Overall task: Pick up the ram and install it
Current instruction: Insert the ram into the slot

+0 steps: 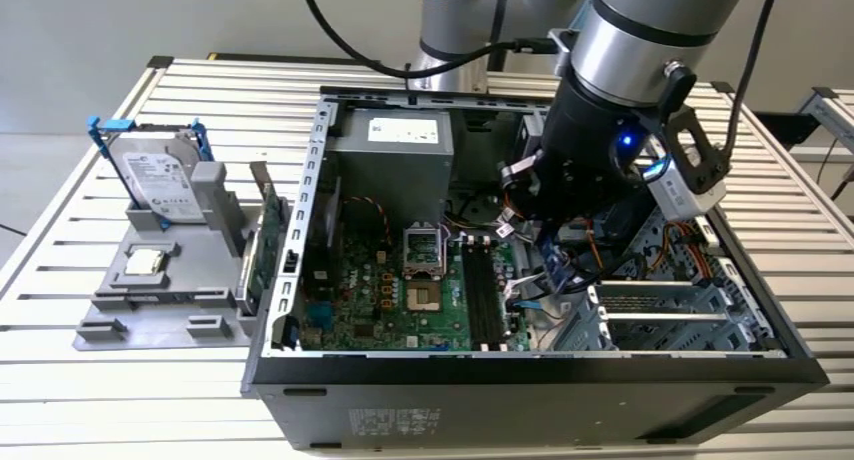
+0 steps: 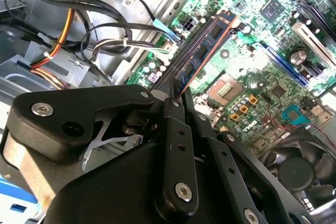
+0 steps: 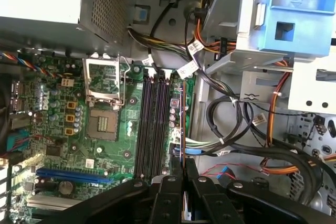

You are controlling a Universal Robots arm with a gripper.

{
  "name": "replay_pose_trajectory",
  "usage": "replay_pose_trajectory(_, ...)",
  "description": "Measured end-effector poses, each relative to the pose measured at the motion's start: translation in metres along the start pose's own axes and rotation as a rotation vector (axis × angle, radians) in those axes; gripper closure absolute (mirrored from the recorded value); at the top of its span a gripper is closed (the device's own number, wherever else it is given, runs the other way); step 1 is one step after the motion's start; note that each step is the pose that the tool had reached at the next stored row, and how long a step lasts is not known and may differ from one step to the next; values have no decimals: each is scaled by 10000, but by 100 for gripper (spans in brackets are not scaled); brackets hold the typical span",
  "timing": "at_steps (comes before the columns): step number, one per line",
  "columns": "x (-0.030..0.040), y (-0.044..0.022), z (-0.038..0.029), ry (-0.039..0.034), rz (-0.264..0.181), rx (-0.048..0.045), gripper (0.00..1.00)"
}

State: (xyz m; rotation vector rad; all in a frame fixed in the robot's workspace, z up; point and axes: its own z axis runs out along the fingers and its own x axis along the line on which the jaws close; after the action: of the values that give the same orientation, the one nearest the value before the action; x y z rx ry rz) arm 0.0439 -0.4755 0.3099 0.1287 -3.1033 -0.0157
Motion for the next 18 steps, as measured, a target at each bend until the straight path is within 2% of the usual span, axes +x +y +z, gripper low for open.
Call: replay_pose_trajectory(18,-3,-1,80,1,-1,3,100)
